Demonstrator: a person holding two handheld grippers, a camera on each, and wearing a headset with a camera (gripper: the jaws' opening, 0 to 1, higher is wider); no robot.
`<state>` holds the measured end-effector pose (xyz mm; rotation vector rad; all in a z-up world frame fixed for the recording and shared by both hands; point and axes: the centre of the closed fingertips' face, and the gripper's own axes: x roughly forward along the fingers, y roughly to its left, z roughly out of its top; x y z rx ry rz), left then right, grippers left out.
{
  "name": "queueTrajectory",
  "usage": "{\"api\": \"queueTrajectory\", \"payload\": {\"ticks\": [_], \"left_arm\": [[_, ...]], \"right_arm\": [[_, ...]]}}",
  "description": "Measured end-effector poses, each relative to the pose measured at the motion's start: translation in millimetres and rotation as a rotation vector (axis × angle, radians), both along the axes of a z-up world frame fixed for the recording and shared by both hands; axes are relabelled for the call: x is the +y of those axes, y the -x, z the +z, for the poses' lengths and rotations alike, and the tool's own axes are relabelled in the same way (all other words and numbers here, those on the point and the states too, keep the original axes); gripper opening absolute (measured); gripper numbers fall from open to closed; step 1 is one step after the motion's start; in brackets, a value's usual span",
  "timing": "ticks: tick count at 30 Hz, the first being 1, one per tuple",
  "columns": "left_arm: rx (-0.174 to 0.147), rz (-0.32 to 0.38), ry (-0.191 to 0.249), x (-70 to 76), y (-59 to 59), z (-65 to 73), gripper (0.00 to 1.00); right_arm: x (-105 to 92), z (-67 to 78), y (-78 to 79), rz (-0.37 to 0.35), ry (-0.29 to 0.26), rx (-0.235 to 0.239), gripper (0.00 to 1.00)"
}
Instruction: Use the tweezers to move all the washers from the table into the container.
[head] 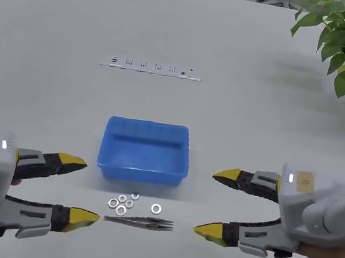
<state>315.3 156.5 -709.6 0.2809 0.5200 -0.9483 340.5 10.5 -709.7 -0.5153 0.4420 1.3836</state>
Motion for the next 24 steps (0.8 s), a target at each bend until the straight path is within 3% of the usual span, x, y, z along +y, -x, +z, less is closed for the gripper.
{"api": "queueTrajectory", "payload": {"ticks": [6,12,24], "left_arm": [[0.006,-0.058,-0.056,-0.6,1.8,-11.3,0.45],[0.028,-0.124,-0.084,-6.2,5.0,-21.9,0.35],[0.074,-0.205,-0.16,-12.8,6.9,-46.5,0.22]], "right_arm": [[6.2,-12.2,3.3,0.086,0.053,-0.017,0.44],[15.8,-25.3,9.5,0.163,0.104,-0.018,0.36],[30.9,-49.8,16.9,0.278,0.185,-0.015,0.28]]}}
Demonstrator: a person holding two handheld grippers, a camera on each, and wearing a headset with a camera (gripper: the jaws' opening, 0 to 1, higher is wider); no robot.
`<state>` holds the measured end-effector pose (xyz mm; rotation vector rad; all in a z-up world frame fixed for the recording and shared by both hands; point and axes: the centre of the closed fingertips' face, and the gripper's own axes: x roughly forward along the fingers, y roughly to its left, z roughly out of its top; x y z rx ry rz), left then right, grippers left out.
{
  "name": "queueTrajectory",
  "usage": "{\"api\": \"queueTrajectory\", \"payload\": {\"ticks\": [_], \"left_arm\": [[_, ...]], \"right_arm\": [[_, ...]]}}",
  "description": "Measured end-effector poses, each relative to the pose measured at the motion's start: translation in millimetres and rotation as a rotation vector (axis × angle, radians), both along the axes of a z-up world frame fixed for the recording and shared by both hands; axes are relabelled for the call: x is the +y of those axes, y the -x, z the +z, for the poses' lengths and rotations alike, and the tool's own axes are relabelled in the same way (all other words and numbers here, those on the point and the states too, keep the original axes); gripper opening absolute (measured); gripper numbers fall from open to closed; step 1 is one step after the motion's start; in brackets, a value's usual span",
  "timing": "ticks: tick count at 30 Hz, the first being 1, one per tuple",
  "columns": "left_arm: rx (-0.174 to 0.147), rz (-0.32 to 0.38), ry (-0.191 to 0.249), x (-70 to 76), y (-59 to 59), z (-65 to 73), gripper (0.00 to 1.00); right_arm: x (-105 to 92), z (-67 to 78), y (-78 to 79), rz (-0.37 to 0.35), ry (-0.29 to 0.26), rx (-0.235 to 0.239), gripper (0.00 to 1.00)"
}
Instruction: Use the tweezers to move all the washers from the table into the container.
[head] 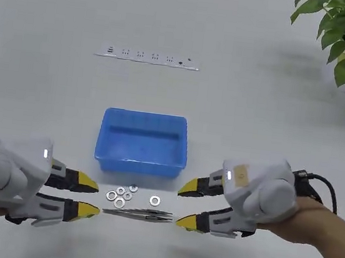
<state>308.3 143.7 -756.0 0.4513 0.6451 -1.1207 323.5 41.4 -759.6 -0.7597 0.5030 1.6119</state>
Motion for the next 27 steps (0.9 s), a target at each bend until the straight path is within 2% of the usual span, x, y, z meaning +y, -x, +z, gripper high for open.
{"api": "queueTrajectory", "payload": {"ticks": [9,18,27], "left_arm": [[0.019,-0.049,-0.067,-0.4,-0.7,-20.0,0.16],[0.039,-0.083,-0.124,-2.8,-1.4,-34.2,0.14],[0.057,-0.1,-0.151,-6.3,-3.1,-41.8,0.11]], "right_arm": [[8.0,-16.7,2.3,0.058,0.053,-0.01,0.21],[14.4,-30.4,3.7,0.078,0.09,-0.003,0.17],[17.9,-38.7,2.2,0.072,0.112,0.005,0.14]]}}
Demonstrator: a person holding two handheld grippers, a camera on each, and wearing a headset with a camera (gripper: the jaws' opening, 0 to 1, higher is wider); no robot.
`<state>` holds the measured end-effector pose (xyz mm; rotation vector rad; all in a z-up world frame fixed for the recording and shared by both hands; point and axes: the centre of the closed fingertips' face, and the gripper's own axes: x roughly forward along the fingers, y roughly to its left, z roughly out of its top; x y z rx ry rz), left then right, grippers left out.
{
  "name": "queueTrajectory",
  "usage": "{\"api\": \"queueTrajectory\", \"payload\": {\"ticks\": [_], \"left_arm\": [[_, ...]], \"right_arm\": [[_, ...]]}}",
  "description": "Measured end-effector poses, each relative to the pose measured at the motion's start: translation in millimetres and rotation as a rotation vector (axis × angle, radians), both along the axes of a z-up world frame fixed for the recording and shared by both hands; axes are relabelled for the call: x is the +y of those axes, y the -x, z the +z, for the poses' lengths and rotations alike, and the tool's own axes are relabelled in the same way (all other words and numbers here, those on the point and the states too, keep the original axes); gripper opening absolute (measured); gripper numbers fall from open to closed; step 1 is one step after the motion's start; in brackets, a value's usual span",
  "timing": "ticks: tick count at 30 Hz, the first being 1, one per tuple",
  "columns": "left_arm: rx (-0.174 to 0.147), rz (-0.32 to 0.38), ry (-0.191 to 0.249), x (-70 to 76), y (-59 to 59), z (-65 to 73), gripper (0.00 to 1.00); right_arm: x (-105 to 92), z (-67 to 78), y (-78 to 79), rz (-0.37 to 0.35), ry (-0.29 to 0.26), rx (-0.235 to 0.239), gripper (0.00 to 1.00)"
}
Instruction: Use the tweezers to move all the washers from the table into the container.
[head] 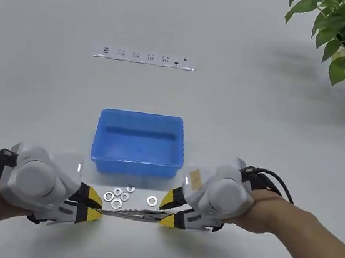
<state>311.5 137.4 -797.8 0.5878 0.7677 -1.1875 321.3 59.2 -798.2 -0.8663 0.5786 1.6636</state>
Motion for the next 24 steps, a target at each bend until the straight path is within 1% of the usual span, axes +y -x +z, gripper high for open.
{"api": "queueTrajectory", "payload": {"ticks": [3,4,6,7,10,15,20,24], "left_arm": [[0.003,-0.007,-0.008,-0.9,-0.6,-2.9,0.1],[0.006,-0.008,-0.01,-1.5,-0.6,-3.5,0.09],[0.008,-0.003,-0.007,-2.3,-2.4,-3.7,0.08],[0.004,-0.004,-0.005,-2.9,-3.2,-3.4,0.07],[0.007,-0.006,-0.003,-3.1,-3.0,-3.2,0.07],[-0.003,-0.021,-0.008,-2.9,-2.9,-2.6,0.06],[-0.004,-0.035,-0.002,-5.1,0.4,5.0,0.06],[0.009,-0.046,0.005,-7.9,3.8,14.3,0.06]], "right_arm": [[0.2,-2.7,-0.9,0.0,0.01,-0.007,0.13],[0.1,-3.2,-0.6,-0.003,0.013,-0.002,0.12],[0.6,-3.8,0.6,-0.001,0.014,0.002,0.12],[0.6,-4.5,0.7,0.001,0.017,0.0,0.11],[0.7,-6.0,1.0,0.001,0.021,0.001,0.11],[1.6,-5.6,1.0,-0.003,0.019,0.0,0.11],[1.8,-5.3,1.4,-0.005,0.019,-0.001,0.12],[3.6,-3.9,2.0,-0.007,0.01,-0.001,0.12]]}}
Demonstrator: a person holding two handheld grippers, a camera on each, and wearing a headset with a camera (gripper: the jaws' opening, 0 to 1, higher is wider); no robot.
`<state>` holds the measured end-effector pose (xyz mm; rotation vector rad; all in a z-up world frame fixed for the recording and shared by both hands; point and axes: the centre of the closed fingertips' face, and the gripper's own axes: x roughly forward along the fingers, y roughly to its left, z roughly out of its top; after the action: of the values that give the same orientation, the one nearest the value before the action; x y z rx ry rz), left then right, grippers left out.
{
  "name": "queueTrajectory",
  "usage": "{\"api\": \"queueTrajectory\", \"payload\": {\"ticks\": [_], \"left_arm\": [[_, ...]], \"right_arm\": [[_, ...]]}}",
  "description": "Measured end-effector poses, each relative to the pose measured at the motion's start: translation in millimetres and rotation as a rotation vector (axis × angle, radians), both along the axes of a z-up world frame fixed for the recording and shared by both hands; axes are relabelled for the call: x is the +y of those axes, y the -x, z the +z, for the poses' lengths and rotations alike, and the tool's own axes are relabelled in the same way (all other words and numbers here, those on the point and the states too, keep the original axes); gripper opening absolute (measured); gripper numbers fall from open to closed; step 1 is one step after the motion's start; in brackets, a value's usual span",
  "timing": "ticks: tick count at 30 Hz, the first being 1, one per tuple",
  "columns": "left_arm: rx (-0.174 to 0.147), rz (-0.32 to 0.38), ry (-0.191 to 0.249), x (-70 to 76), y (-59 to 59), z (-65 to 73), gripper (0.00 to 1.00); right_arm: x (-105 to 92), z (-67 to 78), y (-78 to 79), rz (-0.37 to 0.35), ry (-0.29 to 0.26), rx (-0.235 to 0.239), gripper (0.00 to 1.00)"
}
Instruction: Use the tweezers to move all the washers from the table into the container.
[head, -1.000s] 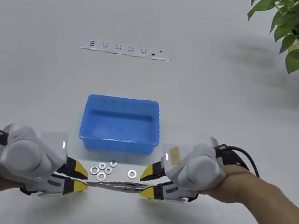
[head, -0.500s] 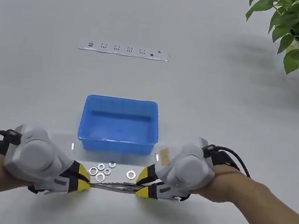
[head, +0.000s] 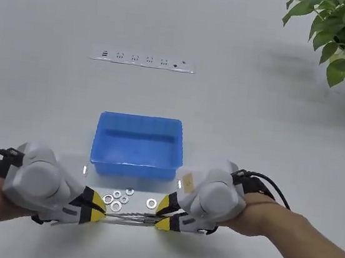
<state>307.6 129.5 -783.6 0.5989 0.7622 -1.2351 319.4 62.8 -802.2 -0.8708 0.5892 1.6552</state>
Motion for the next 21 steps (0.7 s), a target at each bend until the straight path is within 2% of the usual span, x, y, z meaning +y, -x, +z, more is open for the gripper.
{"api": "queueTrajectory", "payload": {"ticks": [10,12,16,21], "left_arm": [[-0.016,-0.032,-0.007,-4.5,0.7,18.8,0.06],[-0.002,-0.033,0.01,-7.1,2.0,24.5,0.06],[-0.018,-0.041,0.006,-9.2,0.4,32.2,0.06],[-0.016,-0.052,0.026,-14.1,0.7,43.7,0.06]], "right_arm": [[5.8,1.3,2.7,0.0,-0.015,0.005,0.13],[8.0,2.1,3.4,-0.004,-0.024,0.01,0.13],[10.5,2.4,4.2,-0.012,-0.033,0.013,0.13],[12.9,4.1,5.2,-0.023,-0.047,0.014,0.12]]}}
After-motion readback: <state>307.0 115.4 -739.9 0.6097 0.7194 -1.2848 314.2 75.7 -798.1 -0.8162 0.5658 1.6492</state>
